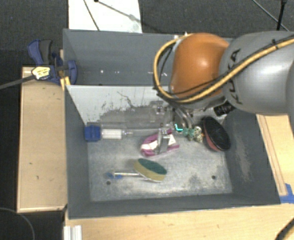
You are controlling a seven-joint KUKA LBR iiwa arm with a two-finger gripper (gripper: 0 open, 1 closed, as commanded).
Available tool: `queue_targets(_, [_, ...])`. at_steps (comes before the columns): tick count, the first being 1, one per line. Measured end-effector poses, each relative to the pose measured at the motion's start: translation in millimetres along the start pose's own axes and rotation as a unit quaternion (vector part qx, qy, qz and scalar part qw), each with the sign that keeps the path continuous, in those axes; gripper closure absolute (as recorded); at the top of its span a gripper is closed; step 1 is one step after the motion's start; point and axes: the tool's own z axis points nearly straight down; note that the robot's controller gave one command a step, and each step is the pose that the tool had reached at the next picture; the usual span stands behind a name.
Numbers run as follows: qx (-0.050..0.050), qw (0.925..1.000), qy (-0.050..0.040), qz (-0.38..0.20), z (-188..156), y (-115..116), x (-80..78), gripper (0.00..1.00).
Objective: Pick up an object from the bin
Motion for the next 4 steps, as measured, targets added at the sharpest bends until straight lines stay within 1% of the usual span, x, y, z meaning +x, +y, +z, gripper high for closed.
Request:
queue_targets(1, [-0.001,1.0000,-0.0074,0.002,104,-12,16.6,0.00])
queue_targets(2, [-0.003,0.9999,-0.0146,0.003,94,-10,11.4,1.00])
queue_targets(3, [-0.001,1.0000,-0.0081,0.004,1,7,10.8,1.00])
queue_targets(4, [0.000,1.0000,-0.0038,0.005,6,6,12.7,0.00])
